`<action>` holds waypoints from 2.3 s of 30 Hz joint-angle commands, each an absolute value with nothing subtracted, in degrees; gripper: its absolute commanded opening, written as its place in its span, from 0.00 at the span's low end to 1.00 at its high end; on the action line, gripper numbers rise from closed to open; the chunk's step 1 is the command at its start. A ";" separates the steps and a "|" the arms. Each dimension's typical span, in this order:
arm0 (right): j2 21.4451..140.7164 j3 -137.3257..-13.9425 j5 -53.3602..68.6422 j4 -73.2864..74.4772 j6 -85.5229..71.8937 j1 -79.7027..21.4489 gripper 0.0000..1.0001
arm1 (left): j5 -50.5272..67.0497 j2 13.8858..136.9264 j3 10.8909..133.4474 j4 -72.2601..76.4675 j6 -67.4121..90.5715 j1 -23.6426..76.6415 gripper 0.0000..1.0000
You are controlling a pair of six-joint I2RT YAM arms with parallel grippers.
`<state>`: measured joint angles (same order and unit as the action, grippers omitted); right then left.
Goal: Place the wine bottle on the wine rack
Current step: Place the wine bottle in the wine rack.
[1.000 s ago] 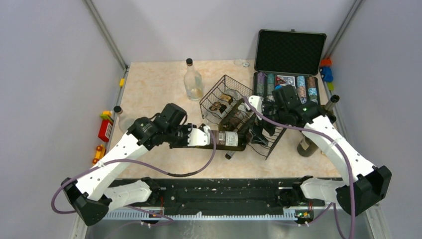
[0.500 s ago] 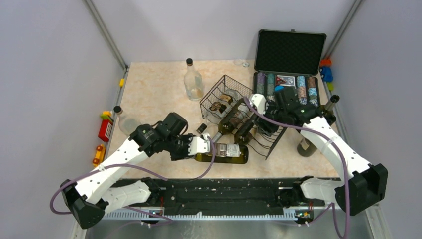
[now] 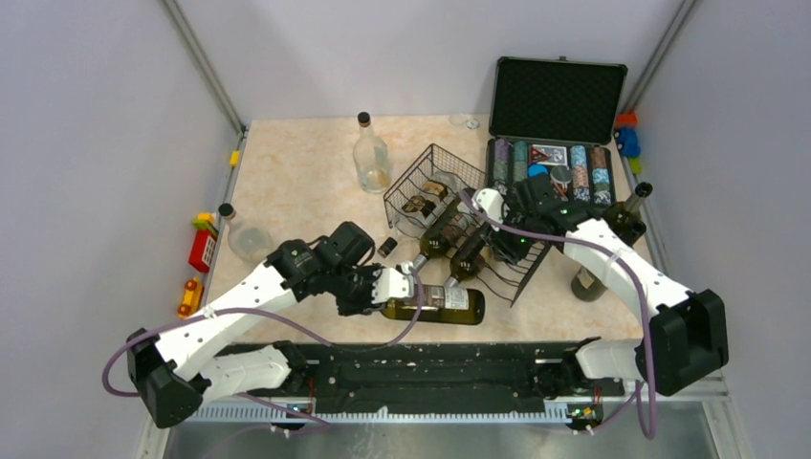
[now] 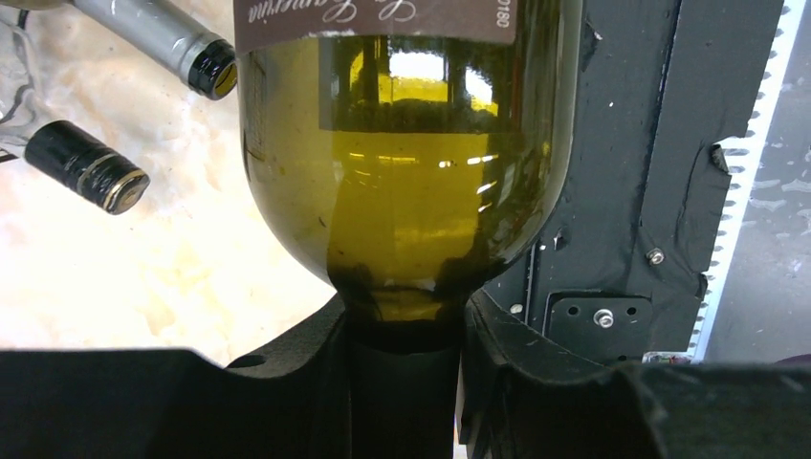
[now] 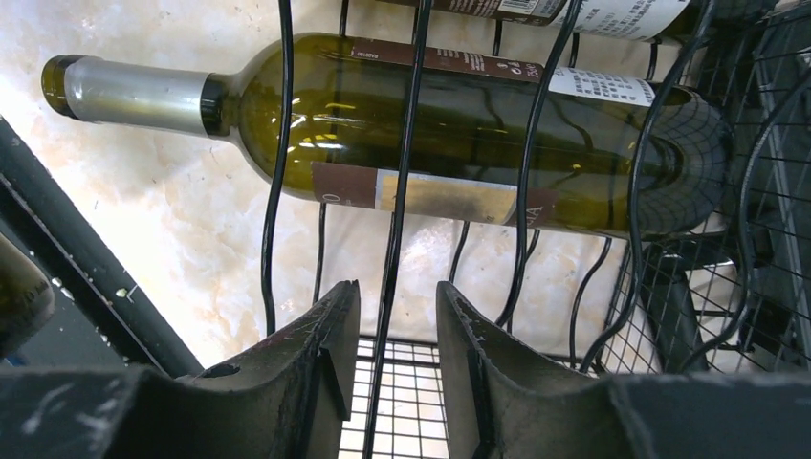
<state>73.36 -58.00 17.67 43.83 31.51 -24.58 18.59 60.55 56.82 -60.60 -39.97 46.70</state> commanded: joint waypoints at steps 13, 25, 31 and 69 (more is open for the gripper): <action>78.96 -61.45 25.79 38.89 28.88 -24.26 0.00 | 24.45 67.35 53.18 -42.93 -22.17 53.79 0.00; 82.44 -65.90 30.43 37.30 26.54 -24.26 0.00 | 24.31 69.64 54.32 -41.51 -12.01 55.46 0.00; 83.46 -67.02 32.29 34.49 24.24 -24.42 0.00 | 22.81 72.17 55.82 -42.38 -10.61 55.46 0.00; 86.53 -69.14 33.66 26.67 18.89 -26.64 0.36 | 17.34 71.40 53.97 -37.99 -1.75 51.33 0.00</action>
<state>87.83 -65.49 31.35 30.59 17.67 -25.71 14.39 71.64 53.30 -46.68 -3.99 51.42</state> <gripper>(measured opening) 0.218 0.392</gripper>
